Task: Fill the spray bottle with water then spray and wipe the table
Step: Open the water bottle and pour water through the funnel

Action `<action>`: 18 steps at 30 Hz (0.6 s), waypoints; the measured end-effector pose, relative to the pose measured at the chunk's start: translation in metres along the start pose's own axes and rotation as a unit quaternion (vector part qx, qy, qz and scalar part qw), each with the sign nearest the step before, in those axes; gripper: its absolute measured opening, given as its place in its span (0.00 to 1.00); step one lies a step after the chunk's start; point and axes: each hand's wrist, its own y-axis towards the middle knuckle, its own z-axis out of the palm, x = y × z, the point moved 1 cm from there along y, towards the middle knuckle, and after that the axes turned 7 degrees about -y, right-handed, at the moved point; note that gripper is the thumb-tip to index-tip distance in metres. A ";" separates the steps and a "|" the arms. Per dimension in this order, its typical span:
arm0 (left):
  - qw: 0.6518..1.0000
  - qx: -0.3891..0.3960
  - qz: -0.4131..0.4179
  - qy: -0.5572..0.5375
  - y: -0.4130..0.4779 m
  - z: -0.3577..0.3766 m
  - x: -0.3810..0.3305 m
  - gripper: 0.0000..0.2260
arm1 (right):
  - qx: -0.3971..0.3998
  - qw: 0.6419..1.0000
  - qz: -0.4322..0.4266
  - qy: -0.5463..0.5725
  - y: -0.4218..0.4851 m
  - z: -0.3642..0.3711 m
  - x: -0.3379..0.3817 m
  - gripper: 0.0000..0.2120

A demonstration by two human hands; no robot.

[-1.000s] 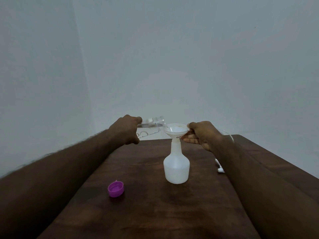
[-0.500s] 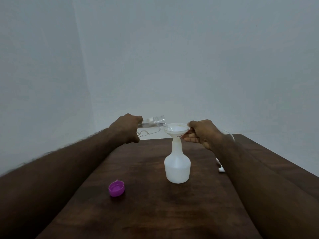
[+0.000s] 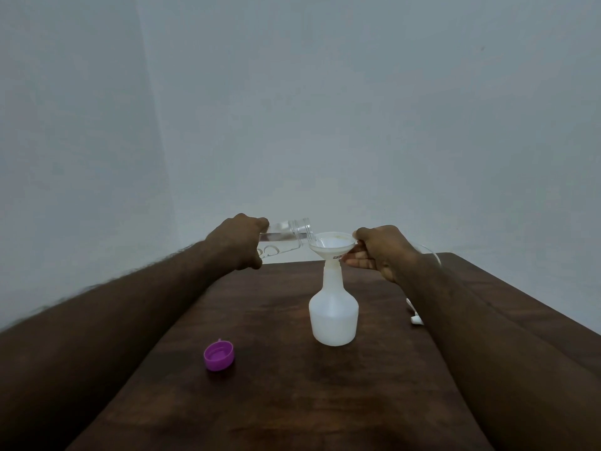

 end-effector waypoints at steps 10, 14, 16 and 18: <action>1.000 -0.001 0.004 0.000 0.001 -0.003 -0.002 0.25 | -0.003 1.000 0.000 -0.006 0.001 0.000 0.000 0.10; 1.000 0.001 0.001 -0.004 0.000 -0.003 -0.003 0.26 | -0.005 1.000 -0.001 -0.006 -0.001 0.000 0.001 0.08; 1.000 0.001 0.001 -0.009 0.001 -0.003 -0.002 0.26 | -0.006 1.000 -0.001 -0.010 0.000 0.000 0.001 0.09; 1.000 -0.001 0.001 -0.010 0.001 -0.002 -0.002 0.26 | -0.006 1.000 0.000 -0.010 0.000 0.000 0.001 0.10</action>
